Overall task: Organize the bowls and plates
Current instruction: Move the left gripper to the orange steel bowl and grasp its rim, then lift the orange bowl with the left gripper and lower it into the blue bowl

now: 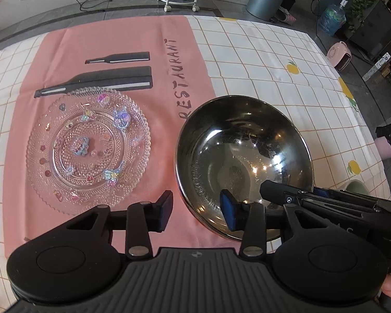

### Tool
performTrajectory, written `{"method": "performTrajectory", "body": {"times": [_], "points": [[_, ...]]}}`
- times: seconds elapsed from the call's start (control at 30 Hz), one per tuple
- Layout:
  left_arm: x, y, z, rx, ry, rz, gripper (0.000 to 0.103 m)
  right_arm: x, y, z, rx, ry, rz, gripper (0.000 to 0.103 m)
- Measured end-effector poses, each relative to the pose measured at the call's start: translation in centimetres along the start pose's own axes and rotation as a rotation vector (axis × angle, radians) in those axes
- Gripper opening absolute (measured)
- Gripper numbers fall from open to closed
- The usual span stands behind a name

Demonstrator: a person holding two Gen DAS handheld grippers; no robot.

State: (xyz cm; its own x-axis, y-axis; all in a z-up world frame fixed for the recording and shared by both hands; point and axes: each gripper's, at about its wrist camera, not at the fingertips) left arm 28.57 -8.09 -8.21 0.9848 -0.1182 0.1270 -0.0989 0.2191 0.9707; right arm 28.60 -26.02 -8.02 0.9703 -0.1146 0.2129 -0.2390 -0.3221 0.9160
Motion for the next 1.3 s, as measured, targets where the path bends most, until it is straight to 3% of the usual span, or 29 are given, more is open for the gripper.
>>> {"method": "performTrajectory", "body": {"times": [0.1,0.37,0.6,0.9,1.07,1.3], "points": [[0.0,-0.6,-0.2,-0.022,0.011,-0.008,0.028,-0.2,-0.3,-0.2,-0.025,0.013,0.000,0.027],[0.0,-0.4,-1.1,-0.076,0.119,-0.022,0.019,-0.3,0.1,0.2,-0.024,-0.013,0.016,0.019],[-0.3,1.7,-0.6,-0.060,0.103,-0.005,0.018,-0.8,1.6,0.4,0.012,-0.025,0.048,0.016],[-1.7,5.3,-0.6,-0.095,0.101,0.035,0.018,-2.1,4.9,-0.1,0.099,-0.041,0.125,0.016],[-4.0,7.7,-0.8,-0.095,0.122,0.031,0.018,-3.7,7.0,-0.7,0.167,-0.043,0.157,0.016],[-7.9,12.2,-0.8,-0.046,0.092,0.096,0.018,-7.2,10.2,-3.0,0.218,0.012,0.209,0.016]]}}
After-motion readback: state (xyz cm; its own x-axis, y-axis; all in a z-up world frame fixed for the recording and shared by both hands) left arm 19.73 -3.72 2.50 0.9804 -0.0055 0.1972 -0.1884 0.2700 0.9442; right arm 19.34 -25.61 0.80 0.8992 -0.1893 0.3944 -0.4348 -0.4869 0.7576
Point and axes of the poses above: each gripper's, at about its wrist camera, not at the fingertips, and y roughly against the way its jaws point, z to its right, x to its top, and after that the axes turned 14 degrees about -z, right-handed
